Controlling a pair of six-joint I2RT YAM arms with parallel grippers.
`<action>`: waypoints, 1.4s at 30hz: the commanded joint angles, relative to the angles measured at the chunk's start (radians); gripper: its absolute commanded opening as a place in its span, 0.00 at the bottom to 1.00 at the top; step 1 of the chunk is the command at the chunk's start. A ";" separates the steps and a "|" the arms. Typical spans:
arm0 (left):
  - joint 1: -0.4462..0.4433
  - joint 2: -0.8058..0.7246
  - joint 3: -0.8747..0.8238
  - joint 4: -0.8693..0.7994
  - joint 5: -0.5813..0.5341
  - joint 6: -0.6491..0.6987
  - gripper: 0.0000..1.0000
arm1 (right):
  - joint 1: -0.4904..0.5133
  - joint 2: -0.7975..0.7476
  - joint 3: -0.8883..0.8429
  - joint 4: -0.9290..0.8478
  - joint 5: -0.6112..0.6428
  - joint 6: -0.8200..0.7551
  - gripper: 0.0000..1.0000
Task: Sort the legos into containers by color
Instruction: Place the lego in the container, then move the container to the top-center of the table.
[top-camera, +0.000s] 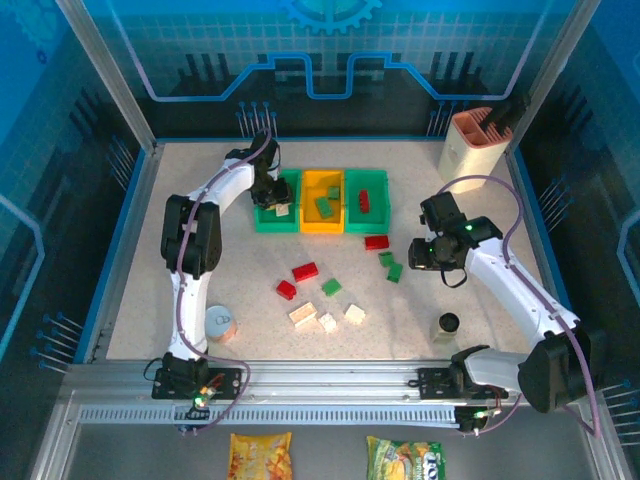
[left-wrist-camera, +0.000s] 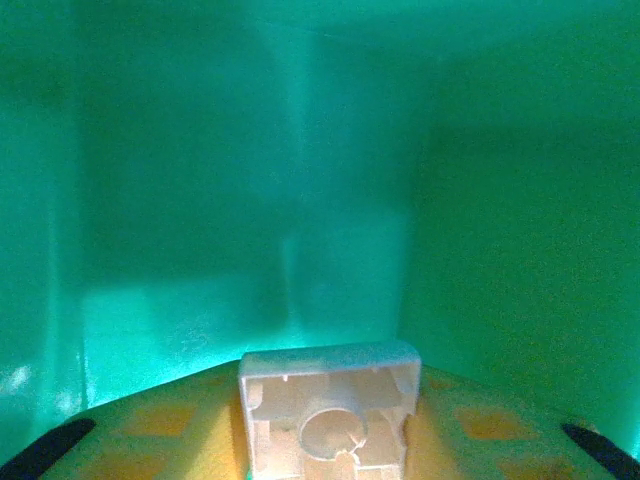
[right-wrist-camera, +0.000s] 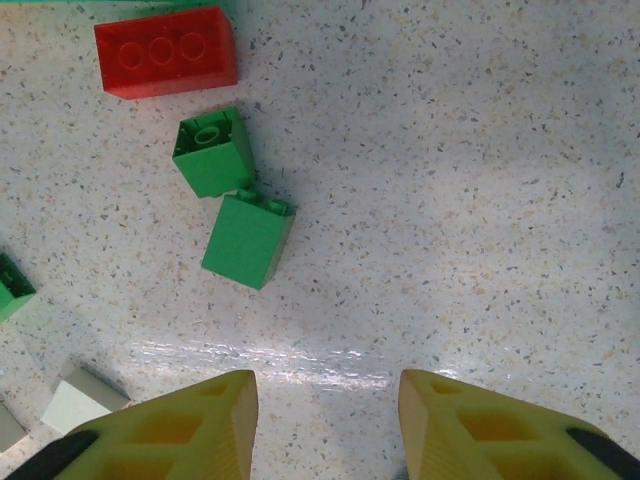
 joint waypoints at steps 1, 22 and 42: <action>0.014 0.034 0.026 0.001 0.052 -0.021 0.45 | 0.002 0.004 0.026 -0.032 -0.010 -0.004 0.43; 0.010 -0.134 -0.103 0.040 0.045 -0.032 0.45 | 0.020 0.005 0.034 -0.030 -0.009 0.005 0.43; 0.000 -0.201 -0.196 -0.064 -0.269 0.080 0.44 | 0.047 0.024 0.056 -0.028 -0.001 0.010 0.43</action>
